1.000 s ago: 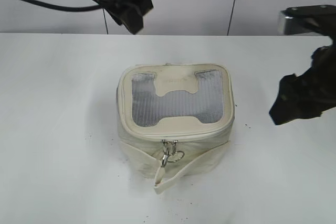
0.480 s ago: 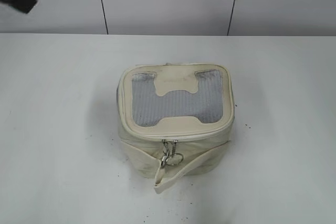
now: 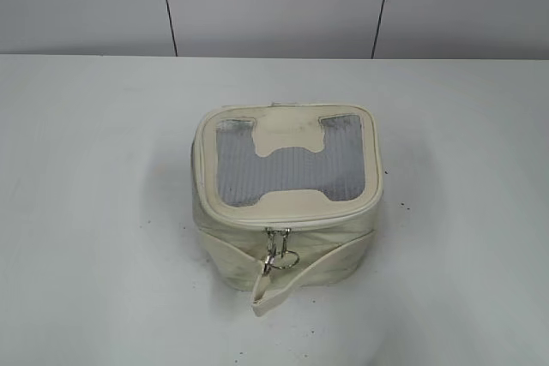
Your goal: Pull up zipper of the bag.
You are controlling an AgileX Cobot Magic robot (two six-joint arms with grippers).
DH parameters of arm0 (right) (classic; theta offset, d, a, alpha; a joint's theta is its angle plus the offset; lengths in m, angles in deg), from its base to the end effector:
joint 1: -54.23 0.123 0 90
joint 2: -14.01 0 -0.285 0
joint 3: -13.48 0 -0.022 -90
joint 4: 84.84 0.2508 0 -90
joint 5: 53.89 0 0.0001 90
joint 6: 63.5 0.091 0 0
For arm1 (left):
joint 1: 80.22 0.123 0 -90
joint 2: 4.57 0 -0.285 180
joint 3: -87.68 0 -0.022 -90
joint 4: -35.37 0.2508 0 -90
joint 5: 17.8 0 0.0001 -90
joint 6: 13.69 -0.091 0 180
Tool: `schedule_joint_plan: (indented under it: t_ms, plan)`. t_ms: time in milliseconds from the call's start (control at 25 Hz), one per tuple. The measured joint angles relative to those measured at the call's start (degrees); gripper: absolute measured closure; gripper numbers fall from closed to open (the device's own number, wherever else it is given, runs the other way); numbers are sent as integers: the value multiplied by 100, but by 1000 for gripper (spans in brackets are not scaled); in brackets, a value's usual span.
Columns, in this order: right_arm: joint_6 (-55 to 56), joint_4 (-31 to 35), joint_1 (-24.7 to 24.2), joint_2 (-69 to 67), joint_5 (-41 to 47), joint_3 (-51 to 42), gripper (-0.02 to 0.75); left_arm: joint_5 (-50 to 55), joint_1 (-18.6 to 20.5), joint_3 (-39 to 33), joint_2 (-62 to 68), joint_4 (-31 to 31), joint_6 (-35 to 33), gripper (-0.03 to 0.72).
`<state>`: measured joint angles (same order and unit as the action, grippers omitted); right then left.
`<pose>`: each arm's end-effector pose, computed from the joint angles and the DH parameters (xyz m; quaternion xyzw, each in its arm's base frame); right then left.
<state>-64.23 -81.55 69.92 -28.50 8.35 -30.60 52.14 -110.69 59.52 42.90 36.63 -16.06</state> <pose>0.0815 0.0277 0.2747 -0.1315 0.9538 0.0628 0.2626 0.0839 -0.0472 0.3415 0.2705 0.9160 -0.0612 0.2898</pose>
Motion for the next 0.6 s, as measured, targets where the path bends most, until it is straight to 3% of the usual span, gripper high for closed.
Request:
schedule_joint_plan:
  t_ms: [240, 400, 600]
  plan:
    - [0, 0, 0, 1330, -136, -424, 174, -117, 0, -1485, -2201, -56, 4, 384]
    - [0, 0, 0, 1913, -156, -431, 175, -925, 0, -1684, -3322, -319, 4, 384]
    - [0, 0, 0, 2096, -161, -431, 175, -934, 0, -1819, -3644, -244, 23, 384]
